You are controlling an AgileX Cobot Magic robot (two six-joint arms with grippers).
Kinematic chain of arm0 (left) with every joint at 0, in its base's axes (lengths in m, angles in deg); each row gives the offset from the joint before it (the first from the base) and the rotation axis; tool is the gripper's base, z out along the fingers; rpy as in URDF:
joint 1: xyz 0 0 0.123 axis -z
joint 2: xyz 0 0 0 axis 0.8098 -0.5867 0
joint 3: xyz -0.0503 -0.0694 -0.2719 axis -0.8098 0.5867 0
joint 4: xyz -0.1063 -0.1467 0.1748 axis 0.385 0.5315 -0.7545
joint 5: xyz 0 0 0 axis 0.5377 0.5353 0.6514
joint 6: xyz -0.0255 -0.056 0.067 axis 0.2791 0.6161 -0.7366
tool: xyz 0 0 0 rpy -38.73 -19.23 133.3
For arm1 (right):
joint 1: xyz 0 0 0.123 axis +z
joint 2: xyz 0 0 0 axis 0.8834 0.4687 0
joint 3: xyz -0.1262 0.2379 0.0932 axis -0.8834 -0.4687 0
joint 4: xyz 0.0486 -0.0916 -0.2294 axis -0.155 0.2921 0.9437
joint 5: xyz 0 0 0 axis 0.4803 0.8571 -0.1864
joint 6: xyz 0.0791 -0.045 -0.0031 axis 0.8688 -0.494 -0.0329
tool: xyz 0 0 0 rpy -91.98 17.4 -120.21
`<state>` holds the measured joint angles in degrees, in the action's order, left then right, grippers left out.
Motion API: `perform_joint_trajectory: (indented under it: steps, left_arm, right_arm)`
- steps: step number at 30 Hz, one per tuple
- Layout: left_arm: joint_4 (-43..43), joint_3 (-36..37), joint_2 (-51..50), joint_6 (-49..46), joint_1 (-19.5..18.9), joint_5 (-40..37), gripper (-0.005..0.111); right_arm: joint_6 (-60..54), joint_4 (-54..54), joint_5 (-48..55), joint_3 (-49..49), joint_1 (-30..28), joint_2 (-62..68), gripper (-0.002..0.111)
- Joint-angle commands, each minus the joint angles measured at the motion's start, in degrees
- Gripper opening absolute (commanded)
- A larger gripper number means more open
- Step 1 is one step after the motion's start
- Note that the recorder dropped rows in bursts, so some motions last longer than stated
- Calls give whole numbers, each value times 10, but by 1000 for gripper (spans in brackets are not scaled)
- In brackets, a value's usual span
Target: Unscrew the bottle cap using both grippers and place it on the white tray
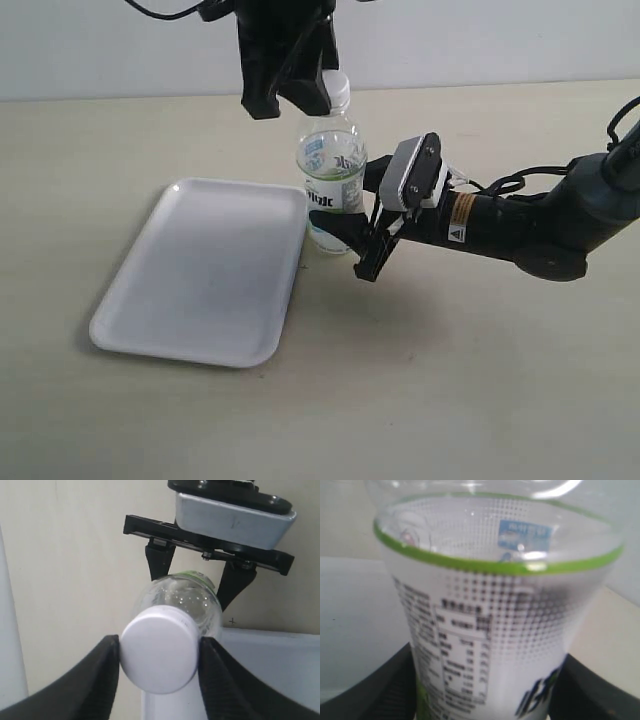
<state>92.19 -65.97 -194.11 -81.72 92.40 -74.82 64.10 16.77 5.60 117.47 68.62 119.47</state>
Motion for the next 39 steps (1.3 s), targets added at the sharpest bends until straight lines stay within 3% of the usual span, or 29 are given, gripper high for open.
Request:
perform_joint_trajectory:
  steps: [1, 6, 18, 31, 39]
  left_arm:
    - [4, -4, 2, 111, 5, 12, 0]
    - [1, -4, 2, 314, 11, -17, 0]
    - [3, -4, 2, 592, 11, -30, 0]
    - [1, -4, 2, 670, 11, -27, 0]
    - [-1, -4, 2, 667, 11, -27, 2]
  right_arm:
    - [-7, 3, 37, 0, 1, 0, 1]
    - [-7, 3, 37, 0, 1, 0, 1]
    - [-6, 4, 39, 0, 1, 0, 1]
    - [-5, 15, 41, 0, 1, 0, 1]
    - [-5, 15, 41, 0, 1, 0, 1]
